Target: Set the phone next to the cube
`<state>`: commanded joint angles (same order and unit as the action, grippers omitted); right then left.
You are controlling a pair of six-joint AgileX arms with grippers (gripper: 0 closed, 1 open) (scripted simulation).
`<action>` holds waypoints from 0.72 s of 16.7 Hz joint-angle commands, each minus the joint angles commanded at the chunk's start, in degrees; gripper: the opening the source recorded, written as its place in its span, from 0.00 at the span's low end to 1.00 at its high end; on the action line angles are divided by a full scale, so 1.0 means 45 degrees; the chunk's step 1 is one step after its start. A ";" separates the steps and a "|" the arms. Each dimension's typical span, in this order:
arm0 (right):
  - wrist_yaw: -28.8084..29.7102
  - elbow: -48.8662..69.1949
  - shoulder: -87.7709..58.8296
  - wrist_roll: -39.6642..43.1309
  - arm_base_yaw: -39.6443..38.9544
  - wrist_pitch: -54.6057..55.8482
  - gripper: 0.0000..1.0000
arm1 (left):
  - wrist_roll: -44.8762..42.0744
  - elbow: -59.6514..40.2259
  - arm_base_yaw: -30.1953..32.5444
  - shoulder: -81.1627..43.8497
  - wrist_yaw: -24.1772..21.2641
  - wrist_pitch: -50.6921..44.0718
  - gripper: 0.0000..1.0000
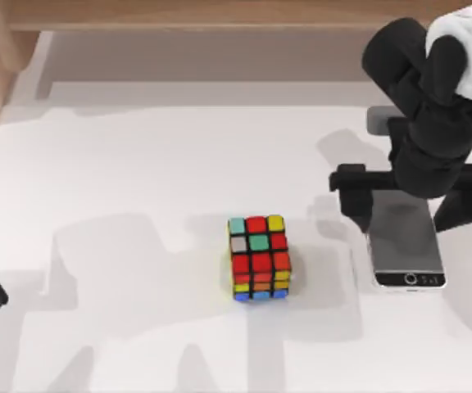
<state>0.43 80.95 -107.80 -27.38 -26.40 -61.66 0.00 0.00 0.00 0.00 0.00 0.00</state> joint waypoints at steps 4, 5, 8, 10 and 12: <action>0.0002 0.0141 -0.0205 -0.0249 -0.0283 -0.0107 0.00 | 0.0000 0.0000 0.0000 0.0000 0.0000 0.0000 1.00; 0.0002 0.0141 -0.0205 -0.0249 -0.0283 -0.0107 0.00 | 0.0000 0.0000 0.0000 0.0000 0.0000 0.0000 1.00; -0.0009 0.0107 -0.0157 -0.0261 -0.0222 -0.0087 0.00 | 0.0000 0.0000 0.0000 0.0000 0.0000 0.0000 1.00; -0.0009 0.0105 -0.0152 -0.0261 -0.0222 -0.0071 0.00 | 0.0000 0.0000 0.0000 0.0000 0.0000 0.0000 1.00; -0.0008 0.0093 -0.0134 -0.0261 -0.0225 0.0012 0.00 | 0.0000 0.0000 0.0000 0.0000 0.0000 0.0000 1.00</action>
<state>0.39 81.37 -108.41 -28.56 -27.42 -61.60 0.00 0.00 0.00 0.00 0.00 0.00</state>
